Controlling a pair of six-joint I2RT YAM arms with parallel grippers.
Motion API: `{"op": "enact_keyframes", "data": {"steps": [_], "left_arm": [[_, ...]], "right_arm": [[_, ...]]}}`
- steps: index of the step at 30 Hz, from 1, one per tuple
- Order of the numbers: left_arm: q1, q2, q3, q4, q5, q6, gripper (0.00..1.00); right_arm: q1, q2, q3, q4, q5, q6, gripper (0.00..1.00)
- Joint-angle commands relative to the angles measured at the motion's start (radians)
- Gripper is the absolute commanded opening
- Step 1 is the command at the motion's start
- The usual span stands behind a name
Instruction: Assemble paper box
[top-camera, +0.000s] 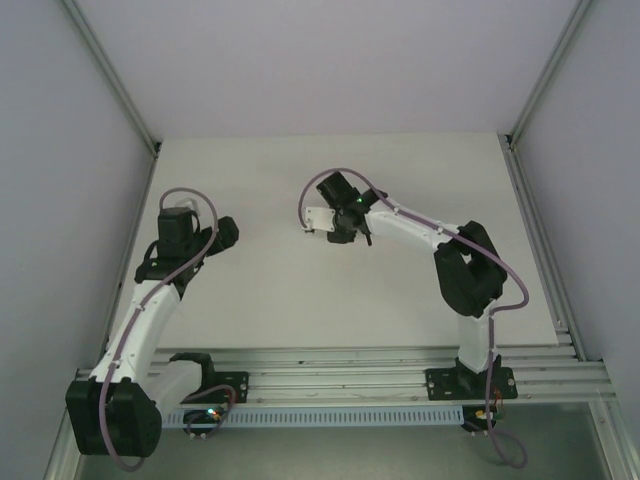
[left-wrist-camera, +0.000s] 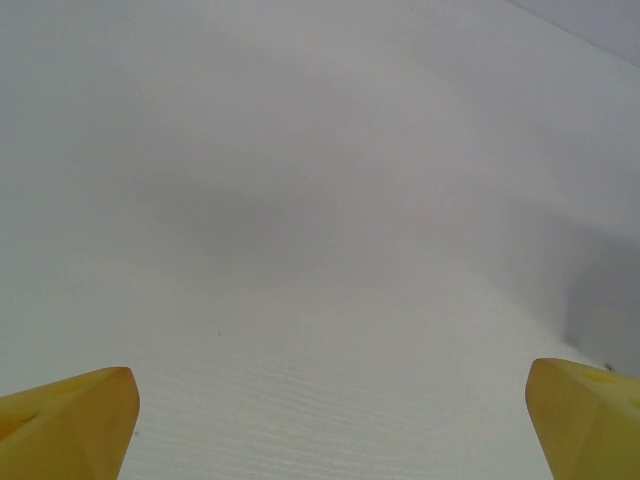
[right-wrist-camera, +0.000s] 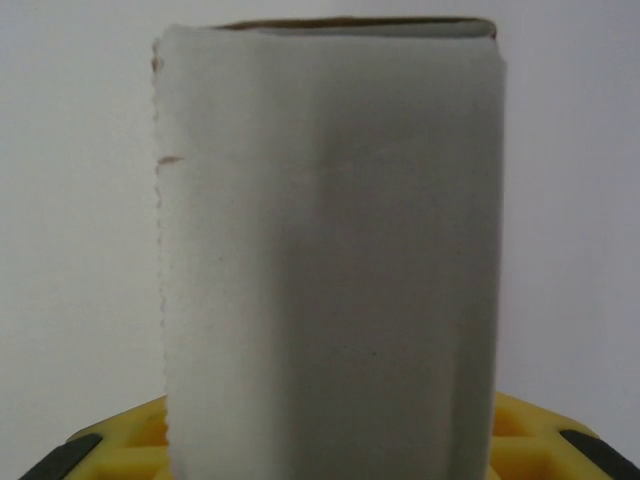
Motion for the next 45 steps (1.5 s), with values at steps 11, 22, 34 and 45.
{"op": "enact_keyframes", "data": {"steps": [11, 22, 34, 45], "left_arm": [[0.003, 0.026, -0.01, 0.039, -0.003, 0.038, 1.0], [0.004, 0.046, -0.013, 0.128, -0.056, 0.101, 1.0], [-0.008, 0.278, -0.207, 0.752, -0.261, 0.431, 1.0], [0.091, 0.553, -0.462, 1.44, -0.158, 0.467, 1.0]], "right_arm": [[0.056, -0.116, -0.3, 0.2, 0.102, -0.007, 0.79], [0.034, -0.474, -0.456, 0.184, -0.053, 0.204, 1.0], [-0.483, -0.804, -0.908, 0.688, -0.105, 0.883, 1.0], [-0.652, -0.6, -1.086, 1.179, -0.168, 0.914, 1.0]]}}
